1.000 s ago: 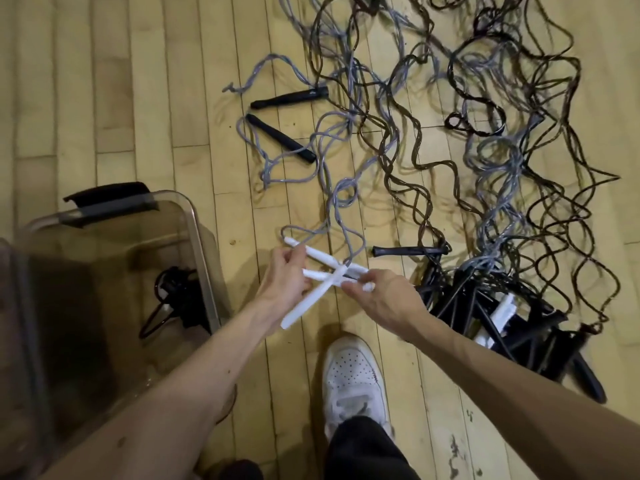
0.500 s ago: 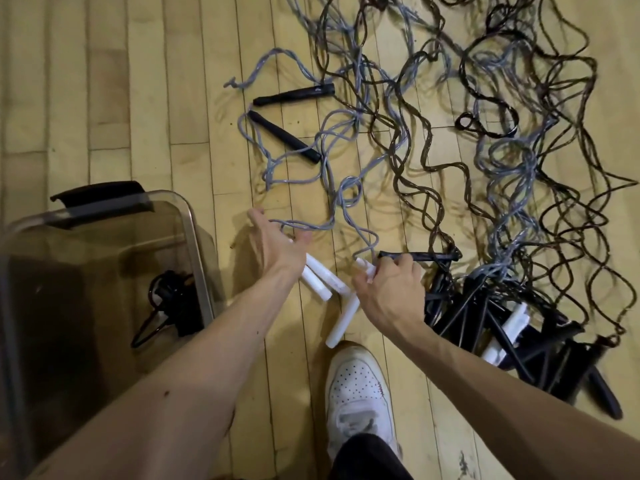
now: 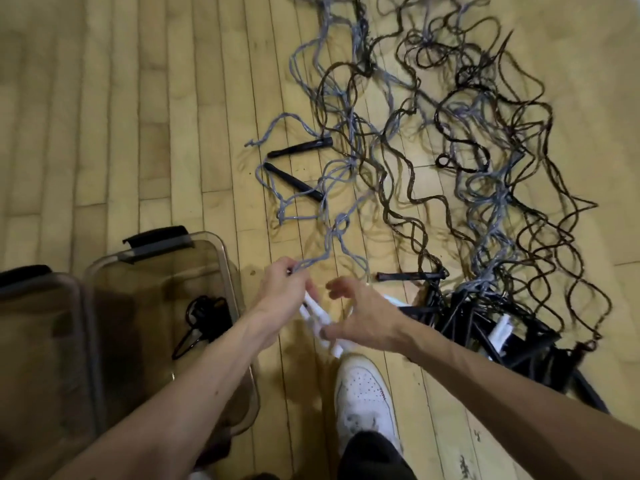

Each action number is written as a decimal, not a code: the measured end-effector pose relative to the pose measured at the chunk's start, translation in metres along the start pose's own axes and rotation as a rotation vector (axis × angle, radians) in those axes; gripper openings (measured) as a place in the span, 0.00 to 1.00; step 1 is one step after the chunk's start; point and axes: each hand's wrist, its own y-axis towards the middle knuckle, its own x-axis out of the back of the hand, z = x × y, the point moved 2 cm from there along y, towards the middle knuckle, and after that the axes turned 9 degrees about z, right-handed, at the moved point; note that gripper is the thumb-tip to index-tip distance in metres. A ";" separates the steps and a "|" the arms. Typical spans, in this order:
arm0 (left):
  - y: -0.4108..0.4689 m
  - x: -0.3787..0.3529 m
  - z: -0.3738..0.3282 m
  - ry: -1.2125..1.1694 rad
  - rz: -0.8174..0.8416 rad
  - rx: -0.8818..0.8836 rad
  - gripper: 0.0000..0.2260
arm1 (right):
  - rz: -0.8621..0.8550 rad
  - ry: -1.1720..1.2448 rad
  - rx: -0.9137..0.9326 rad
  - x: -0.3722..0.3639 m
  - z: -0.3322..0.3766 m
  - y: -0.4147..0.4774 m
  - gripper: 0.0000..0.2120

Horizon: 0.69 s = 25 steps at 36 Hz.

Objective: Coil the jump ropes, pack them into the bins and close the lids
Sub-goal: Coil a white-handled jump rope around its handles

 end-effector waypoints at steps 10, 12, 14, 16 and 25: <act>-0.168 0.017 -0.167 -0.456 0.151 -0.176 0.14 | 0.095 0.218 0.261 0.032 0.134 -0.145 0.10; -0.206 0.021 -0.194 -0.492 0.207 -0.233 0.19 | 0.092 0.269 0.337 0.043 0.157 -0.187 0.10; -0.253 0.020 -0.225 -0.458 0.277 -0.317 0.16 | 0.068 0.277 0.410 0.056 0.180 -0.236 0.11; -0.299 0.016 -0.252 -0.365 0.319 -0.437 0.14 | 0.063 0.308 0.487 0.065 0.200 -0.286 0.11; -0.501 -0.002 -0.343 0.621 -0.229 -1.459 0.09 | 0.006 0.423 0.755 0.073 0.255 -0.495 0.11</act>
